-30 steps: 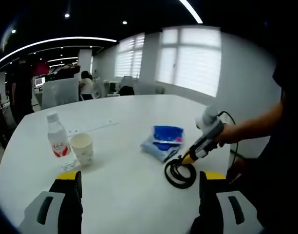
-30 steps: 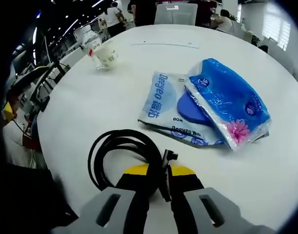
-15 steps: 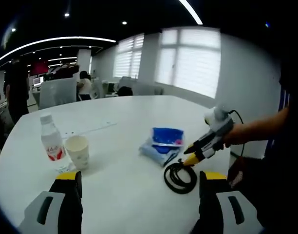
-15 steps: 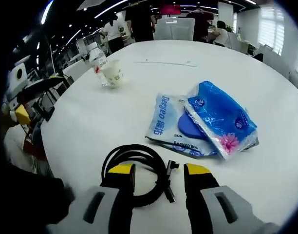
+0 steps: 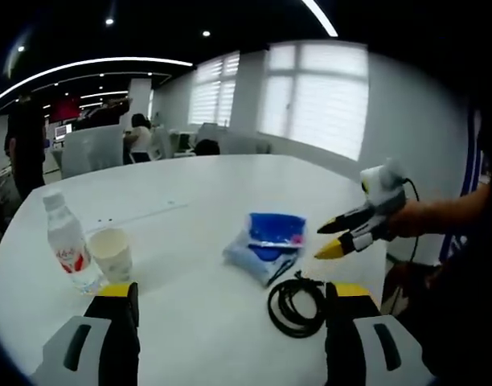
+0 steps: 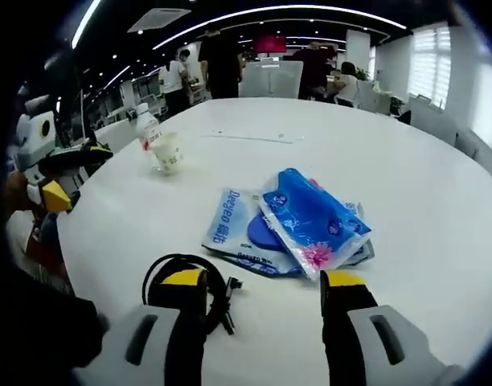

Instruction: Arrange the tabletop items into an orderly group along one side of the table until the central work area is clear of visible clutter.

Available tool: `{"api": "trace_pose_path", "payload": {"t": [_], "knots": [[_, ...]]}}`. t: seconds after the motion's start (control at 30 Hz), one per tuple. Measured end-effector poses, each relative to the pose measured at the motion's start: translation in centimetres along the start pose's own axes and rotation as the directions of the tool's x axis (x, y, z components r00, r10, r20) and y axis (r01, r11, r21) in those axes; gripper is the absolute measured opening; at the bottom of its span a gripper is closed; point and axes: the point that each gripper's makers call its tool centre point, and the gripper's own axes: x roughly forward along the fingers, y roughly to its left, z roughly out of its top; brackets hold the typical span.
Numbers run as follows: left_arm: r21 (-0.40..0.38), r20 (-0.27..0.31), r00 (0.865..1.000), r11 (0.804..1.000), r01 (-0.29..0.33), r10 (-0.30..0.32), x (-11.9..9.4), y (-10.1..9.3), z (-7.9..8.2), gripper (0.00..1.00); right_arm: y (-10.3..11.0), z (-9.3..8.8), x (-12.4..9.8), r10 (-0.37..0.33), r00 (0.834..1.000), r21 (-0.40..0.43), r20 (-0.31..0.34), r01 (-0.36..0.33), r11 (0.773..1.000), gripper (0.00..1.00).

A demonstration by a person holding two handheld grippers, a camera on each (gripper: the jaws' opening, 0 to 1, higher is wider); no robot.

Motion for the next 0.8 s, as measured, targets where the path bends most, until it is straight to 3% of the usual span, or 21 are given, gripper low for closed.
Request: {"api": "trace_pose_path", "payload": {"t": [0.27,0.8], "knots": [[-0.011,-0.013,1.0,1.0,0.014,-0.015,2.1,-1.5,0.1,0.88,-4.1,-0.1,-0.5,-0.064,0.998,0.024,0.006,0.064,0.998,0.52],[-0.06,-0.057,0.998,0.998,0.018,-0.021,6.3,-3.3,-1.1,0.76,-8.8,-1.0,0.8,-0.097,0.995,-0.01,0.033,0.098,0.995,0.35]]}}
